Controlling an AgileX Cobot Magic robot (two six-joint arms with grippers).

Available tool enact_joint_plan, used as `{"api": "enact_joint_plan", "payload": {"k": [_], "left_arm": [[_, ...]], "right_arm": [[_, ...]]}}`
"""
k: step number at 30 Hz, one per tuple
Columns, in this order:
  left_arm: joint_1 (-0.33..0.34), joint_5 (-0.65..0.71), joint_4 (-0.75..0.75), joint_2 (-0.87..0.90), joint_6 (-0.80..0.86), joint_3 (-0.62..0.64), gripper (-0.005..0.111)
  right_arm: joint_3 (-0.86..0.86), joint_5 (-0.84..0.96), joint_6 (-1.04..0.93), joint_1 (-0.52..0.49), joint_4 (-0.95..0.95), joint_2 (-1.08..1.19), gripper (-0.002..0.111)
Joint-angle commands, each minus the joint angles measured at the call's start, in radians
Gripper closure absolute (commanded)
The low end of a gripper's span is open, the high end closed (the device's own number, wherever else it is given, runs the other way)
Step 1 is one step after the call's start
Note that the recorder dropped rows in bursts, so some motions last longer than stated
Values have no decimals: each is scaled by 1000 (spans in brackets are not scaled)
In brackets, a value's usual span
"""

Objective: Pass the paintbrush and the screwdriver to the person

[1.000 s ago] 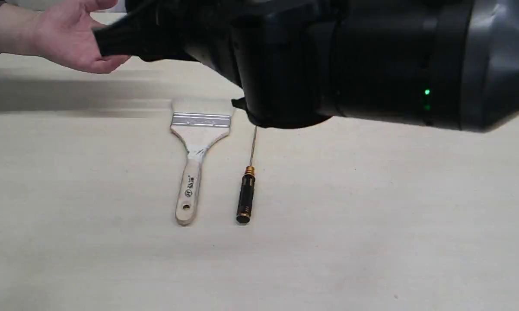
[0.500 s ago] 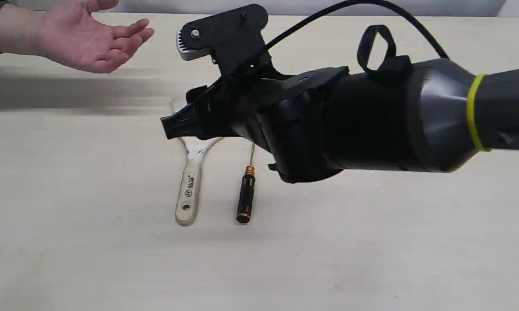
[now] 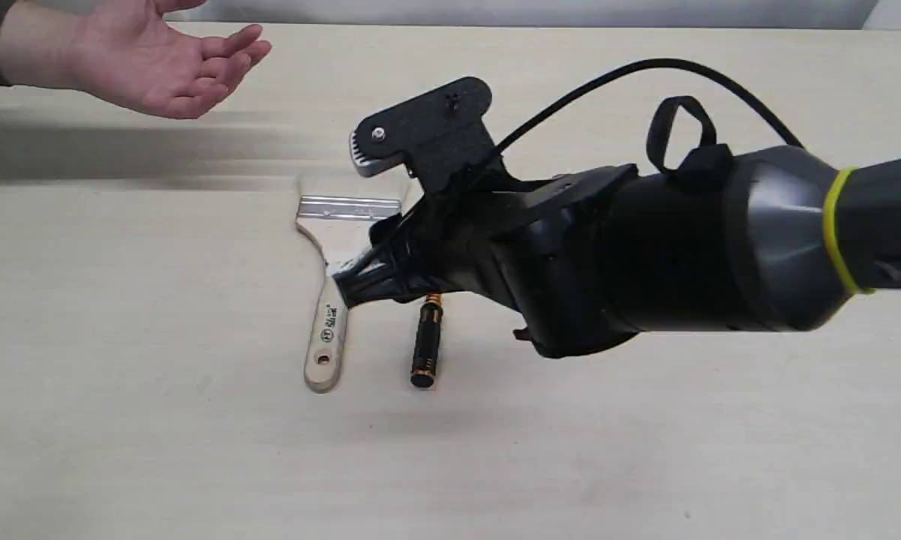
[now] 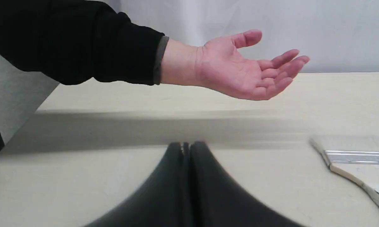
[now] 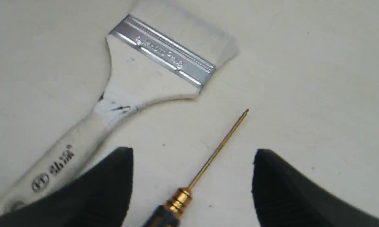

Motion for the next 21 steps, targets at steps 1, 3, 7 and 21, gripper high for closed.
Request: {"api": "enact_joint_plan", "payload": {"k": [1, 3, 7, 21], "left_arm": [[-8, -6, -2, -2, -2, 2, 107], [-8, -6, -2, -2, -2, 2, 107], [-8, -6, -2, -2, -2, 2, 107], [-8, -6, -3, -2, -2, 2, 107]], "right_arm": [[6, -126, -286, 16, -3, -3, 52], [-7, -272, -262, 36, -3, -3, 54], [-55, -367, -228, 44, -3, -3, 56], [-247, 422, 400, -43, -3, 23, 56]]}}
